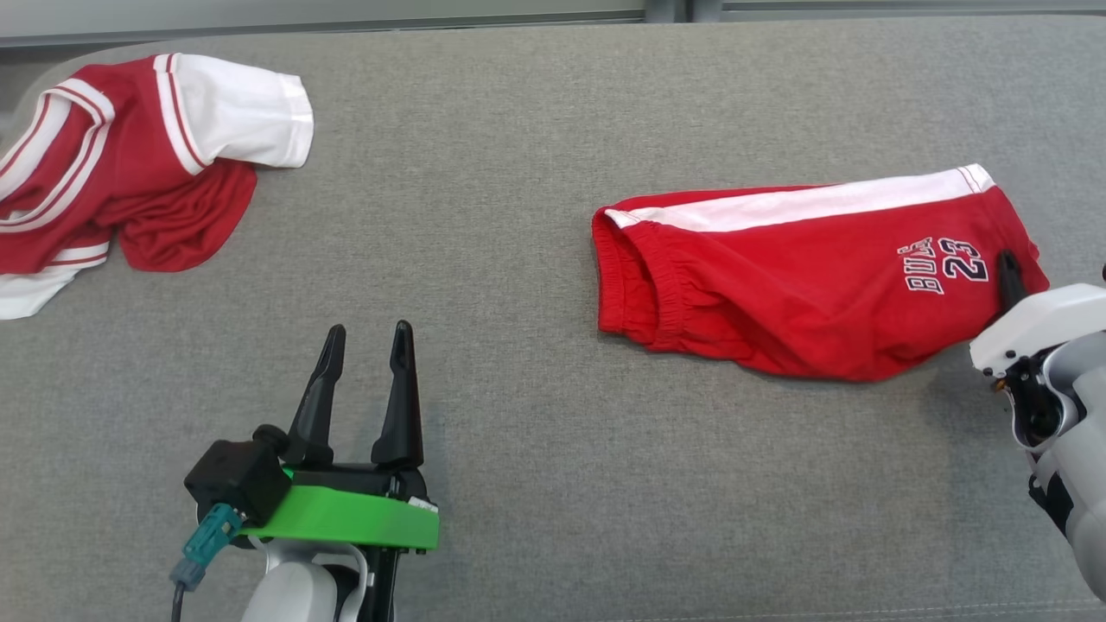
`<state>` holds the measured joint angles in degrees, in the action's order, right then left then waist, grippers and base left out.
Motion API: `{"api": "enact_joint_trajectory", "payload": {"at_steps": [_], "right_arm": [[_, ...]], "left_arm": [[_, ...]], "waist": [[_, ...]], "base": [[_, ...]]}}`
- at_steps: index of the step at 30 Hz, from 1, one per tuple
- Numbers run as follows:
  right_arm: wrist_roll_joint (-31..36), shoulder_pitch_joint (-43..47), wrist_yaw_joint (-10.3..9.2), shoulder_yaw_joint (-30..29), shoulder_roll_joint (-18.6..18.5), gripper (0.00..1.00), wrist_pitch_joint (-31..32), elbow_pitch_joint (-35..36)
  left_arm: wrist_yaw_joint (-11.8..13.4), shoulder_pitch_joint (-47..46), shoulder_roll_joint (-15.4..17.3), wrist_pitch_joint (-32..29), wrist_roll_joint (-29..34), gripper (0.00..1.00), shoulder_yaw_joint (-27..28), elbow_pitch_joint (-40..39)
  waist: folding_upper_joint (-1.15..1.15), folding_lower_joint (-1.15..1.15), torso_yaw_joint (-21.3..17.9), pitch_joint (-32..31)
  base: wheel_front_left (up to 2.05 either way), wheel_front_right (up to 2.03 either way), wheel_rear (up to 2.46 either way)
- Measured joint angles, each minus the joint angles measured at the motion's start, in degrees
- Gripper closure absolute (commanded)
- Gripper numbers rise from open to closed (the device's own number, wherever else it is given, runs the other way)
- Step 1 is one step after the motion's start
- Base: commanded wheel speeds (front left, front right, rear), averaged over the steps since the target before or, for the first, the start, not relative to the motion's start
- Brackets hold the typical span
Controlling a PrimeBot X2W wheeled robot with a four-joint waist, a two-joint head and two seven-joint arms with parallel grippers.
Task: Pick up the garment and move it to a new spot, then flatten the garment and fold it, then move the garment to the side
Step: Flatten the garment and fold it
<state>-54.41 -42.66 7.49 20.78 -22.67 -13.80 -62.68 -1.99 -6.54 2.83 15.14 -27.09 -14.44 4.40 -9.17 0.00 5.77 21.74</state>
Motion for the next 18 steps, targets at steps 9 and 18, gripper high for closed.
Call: {"api": "enact_joint_trajectory", "payload": {"at_steps": [9, 18], "right_arm": [[-1.3, 2.1, 0.0, -4.4, 0.5, 1.0, -1.0, 0.4], [7.8, 1.4, 0.0, -8.3, 1.0, 1.0, -1.2, 8.9]], "left_arm": [[-0.1, 0.0, 0.0, 0.0, 0.4, 0.0, 0.0, 0.0], [-0.3, -0.1, 0.0, 0.0, 0.6, 0.0, 0.6, 0.4]], "waist": [[0.01, 0.0, -1.7, 0.3], [0.01, 0.0, -1.5, -0.9]], "base": [[0.0, 0.0, 0.0], [0.0, 0.0, 0.0]]}}
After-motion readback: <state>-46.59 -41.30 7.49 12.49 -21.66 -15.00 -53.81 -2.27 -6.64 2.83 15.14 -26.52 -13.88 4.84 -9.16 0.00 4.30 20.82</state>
